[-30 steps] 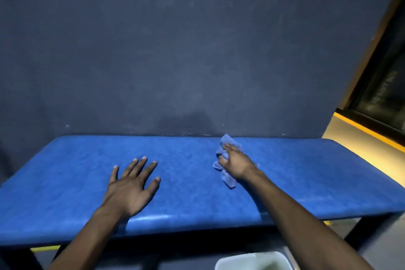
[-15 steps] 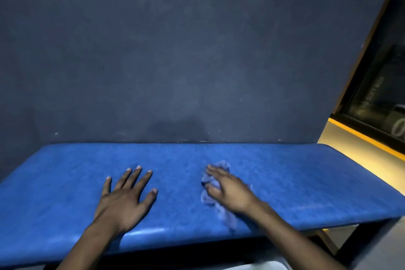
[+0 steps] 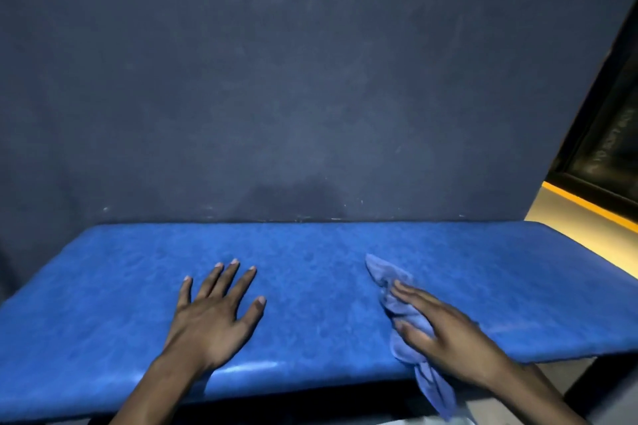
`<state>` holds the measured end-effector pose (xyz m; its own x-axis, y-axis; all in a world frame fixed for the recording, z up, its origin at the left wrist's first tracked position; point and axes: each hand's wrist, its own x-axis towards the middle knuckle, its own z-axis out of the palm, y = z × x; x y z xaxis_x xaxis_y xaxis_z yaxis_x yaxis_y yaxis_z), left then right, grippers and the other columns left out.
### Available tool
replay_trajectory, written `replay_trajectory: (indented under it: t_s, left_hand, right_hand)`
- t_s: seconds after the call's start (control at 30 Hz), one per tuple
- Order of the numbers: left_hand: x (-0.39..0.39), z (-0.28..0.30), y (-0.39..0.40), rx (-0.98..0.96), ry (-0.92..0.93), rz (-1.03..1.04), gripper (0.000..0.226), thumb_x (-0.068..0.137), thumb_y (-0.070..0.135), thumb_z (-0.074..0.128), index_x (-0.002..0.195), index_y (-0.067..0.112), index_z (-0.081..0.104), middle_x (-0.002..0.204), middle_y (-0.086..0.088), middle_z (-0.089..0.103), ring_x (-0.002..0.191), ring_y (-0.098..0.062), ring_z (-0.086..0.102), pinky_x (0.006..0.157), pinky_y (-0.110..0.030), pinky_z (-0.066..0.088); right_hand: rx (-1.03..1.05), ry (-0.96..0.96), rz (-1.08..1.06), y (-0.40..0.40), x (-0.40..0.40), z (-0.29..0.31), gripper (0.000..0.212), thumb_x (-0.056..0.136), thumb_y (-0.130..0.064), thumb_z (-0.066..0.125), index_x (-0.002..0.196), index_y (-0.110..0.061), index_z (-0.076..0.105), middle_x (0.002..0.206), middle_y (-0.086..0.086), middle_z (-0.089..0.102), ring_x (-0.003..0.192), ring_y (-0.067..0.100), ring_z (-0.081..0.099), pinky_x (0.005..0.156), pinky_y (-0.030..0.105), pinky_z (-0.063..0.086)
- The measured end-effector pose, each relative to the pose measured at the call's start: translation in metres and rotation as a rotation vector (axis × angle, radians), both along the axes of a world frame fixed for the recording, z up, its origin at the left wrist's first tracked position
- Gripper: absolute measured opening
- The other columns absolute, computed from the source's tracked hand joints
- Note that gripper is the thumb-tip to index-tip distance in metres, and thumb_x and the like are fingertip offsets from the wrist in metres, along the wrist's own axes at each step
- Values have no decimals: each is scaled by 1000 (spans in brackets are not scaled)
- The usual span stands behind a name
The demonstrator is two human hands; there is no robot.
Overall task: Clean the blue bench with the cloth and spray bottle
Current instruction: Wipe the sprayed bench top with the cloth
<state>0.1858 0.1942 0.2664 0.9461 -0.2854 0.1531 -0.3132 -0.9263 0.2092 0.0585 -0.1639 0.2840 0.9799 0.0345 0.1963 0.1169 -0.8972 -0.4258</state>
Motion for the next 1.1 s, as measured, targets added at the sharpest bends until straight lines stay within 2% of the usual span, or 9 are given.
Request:
replay_trajectory:
  t_s: [0.23,0.33,0.4,0.57,0.7,0.87,0.93,1.03,1.1]
  left_hand:
    - [3,-4,-4,-10,-26,11,73,87,73,6,156,49,4,167,20,-2,154,-5,-8,122,-50,-7]
    - [5,-5,-3,-25,-39,13,75,86,73,5,156,47,9,166,21,1,154,-4,-5,123,-49,-6]
    - [6,-7,-2,-31,-48,22,79,84,73,4,157,44,12,166,21,5,153,-3,-2,123,-48,-5]
    - [4,-4,-1,-14,-27,26,84,79,65,-2,158,40,11,166,20,3,153,-1,-3,124,-45,-5]
    - [1,-4,0,-38,-16,25,81,81,63,-1,158,41,11,166,20,2,153,-1,-4,124,-45,-6]
    - [0,-4,-1,15,-10,-3,75,83,72,-1,154,52,6,166,20,0,154,-5,-6,123,-48,-6]
    - [-1,-2,-1,33,-9,-24,73,83,74,-1,153,55,5,166,22,-2,154,-6,-7,122,-50,-5]
    - [-2,1,-3,47,3,-47,72,82,77,-2,151,59,3,164,26,-4,154,-6,-9,122,-51,-6]
    - [-2,1,-4,45,1,-51,71,82,79,-2,150,60,3,163,27,-5,153,-5,-10,122,-51,-6]
  right_hand:
    - [5,34,-60,22,125,14,51,93,-49,50,140,-29,52,145,-23,44,137,-2,37,117,29,29]
    - [3,101,11,76,176,23,22,88,-42,44,101,-28,55,116,-18,57,118,4,52,101,35,40]
    - [3,131,85,110,184,22,25,83,-49,40,99,-34,52,127,-13,54,129,8,45,107,37,38]
    - [10,48,257,122,105,13,64,91,-49,58,149,-28,42,157,-15,38,145,-1,30,120,22,25]
    - [-7,6,206,50,18,8,63,89,-50,59,147,-30,46,153,-26,35,140,-15,29,115,10,22]
    - [-14,-34,-116,-72,13,12,57,84,-54,49,132,-25,61,144,-15,50,138,2,44,105,2,23]
    - [18,0,-291,-96,41,20,38,90,-43,52,123,-26,63,129,-11,63,123,10,60,94,11,37]
    - [123,63,-417,-100,89,28,12,90,-30,44,95,-23,52,64,-3,70,60,28,71,52,22,46]
    - [156,71,-313,-84,114,26,15,91,-30,39,94,-19,50,61,-5,67,57,36,68,55,26,51]
